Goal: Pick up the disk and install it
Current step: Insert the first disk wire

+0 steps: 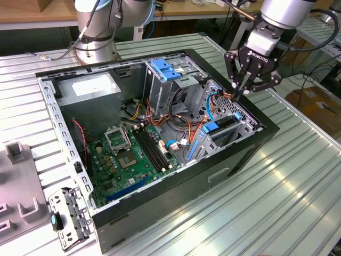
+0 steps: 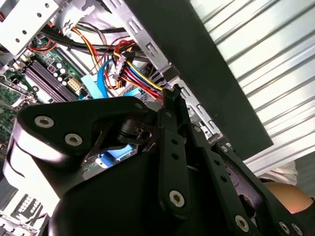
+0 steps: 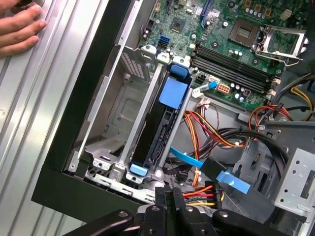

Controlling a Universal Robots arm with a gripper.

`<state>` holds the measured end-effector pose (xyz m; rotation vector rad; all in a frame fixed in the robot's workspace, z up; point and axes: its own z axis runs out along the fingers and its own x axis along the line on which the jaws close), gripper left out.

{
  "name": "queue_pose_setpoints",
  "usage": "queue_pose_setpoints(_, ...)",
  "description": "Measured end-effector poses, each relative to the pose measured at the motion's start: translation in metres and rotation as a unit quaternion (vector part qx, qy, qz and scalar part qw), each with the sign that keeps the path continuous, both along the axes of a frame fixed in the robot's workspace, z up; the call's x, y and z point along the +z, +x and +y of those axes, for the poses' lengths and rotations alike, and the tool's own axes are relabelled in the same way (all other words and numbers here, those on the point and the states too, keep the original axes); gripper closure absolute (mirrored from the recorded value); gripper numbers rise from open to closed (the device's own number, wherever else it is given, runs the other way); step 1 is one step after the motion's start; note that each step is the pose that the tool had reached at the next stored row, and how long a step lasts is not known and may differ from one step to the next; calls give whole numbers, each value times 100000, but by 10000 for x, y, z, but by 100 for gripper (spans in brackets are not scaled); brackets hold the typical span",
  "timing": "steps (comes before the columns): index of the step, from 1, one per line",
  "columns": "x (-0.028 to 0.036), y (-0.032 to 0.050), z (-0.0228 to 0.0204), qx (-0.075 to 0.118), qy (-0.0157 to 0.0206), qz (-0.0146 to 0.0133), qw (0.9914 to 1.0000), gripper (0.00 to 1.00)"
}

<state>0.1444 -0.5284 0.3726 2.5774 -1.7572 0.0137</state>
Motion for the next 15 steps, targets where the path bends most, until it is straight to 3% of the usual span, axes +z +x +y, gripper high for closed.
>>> queue_pose_setpoints(2, -7, -23, -1, -508, 6, -77, 99999, 84)
queue_pose_setpoints(5, -16, -24, 0, -3290, -7, -79, 99946, 84)
queue_pose_setpoints(8, -27, -24, 0, -6844, -5, -78, 99766, 84)
queue_pose_setpoints(10, -34, -24, 0, -9475, -7, -77, 99550, 84)
queue_pose_setpoints(11, -38, -24, 0, -11063, -4, -77, 99386, 84)
queue_pose_setpoints(14, -47, -24, 0, -15470, -11, -77, 98796, 84)
queue_pose_setpoints(15, -50, -24, 0, -16987, -11, -76, 98547, 84)
